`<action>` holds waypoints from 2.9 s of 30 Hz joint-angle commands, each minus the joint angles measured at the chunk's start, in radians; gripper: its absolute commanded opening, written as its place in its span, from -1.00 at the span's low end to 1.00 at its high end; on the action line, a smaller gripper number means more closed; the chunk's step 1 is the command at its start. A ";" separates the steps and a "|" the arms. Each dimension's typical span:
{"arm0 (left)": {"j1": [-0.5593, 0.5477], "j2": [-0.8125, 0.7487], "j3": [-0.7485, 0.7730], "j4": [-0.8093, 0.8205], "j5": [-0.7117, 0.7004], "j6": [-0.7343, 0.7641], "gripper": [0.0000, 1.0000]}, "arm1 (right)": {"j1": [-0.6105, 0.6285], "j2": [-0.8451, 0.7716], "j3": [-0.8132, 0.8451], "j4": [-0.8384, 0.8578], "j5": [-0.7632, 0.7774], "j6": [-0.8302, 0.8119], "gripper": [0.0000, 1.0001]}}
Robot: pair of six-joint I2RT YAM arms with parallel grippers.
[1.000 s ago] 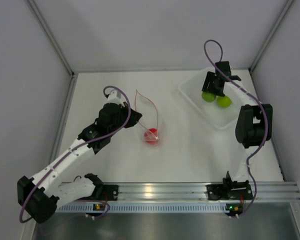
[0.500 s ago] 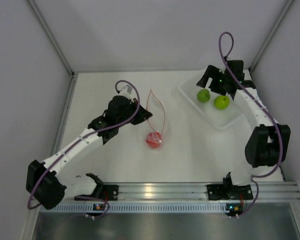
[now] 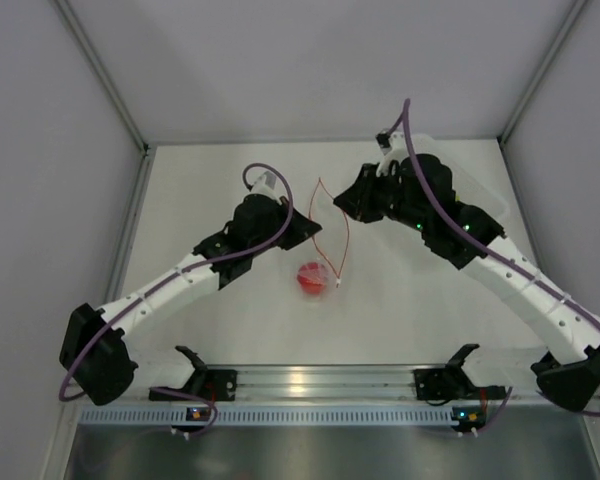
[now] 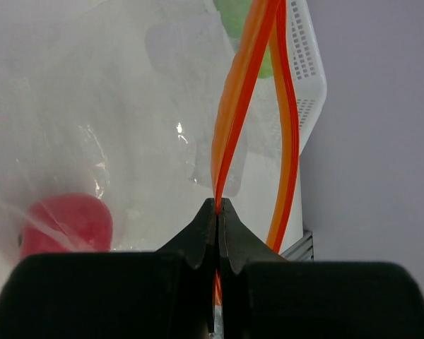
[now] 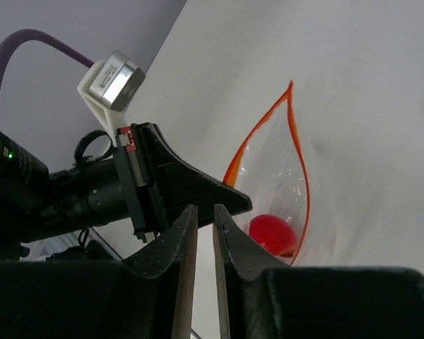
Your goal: Open the zip-top bag and remove the fake food
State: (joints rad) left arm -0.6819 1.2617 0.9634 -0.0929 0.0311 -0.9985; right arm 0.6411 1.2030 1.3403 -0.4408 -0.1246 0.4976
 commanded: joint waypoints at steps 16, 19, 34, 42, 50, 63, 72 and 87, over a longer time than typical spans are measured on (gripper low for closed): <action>-0.128 -0.036 -0.011 0.186 -0.125 -0.100 -1.00 | 0.192 0.237 -0.043 -0.042 0.365 0.002 -0.76; -0.128 -0.061 -0.037 0.197 -0.137 -0.107 -1.00 | 0.186 0.268 -0.050 -0.045 0.391 0.004 -0.78; -0.107 -0.211 -0.126 0.107 -0.273 -0.029 -1.00 | 0.077 0.261 -0.118 -0.220 0.681 -0.094 -0.87; -0.081 -0.268 -0.146 0.038 -0.270 -0.009 -1.00 | -0.023 0.208 -0.133 -0.294 0.810 -0.154 -0.93; -0.074 -0.144 -0.031 0.032 0.016 -0.145 -1.00 | 0.023 0.201 0.038 -0.537 0.813 -0.261 -0.95; -0.053 0.027 0.122 0.119 0.226 -0.431 -1.00 | 0.066 0.106 0.132 -0.659 0.454 -0.338 -0.91; -0.053 0.160 0.250 0.122 0.369 -0.549 -1.00 | 0.129 0.130 0.155 -0.759 0.442 -0.393 -0.87; -0.061 0.087 -0.046 0.231 0.374 -0.600 -1.00 | 0.140 0.055 -0.203 -0.288 0.194 -0.140 -0.87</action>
State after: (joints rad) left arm -0.7361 1.3678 0.9424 0.0334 0.4019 -1.5620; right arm 0.7654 1.2755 1.1770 -0.9531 0.1219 0.2462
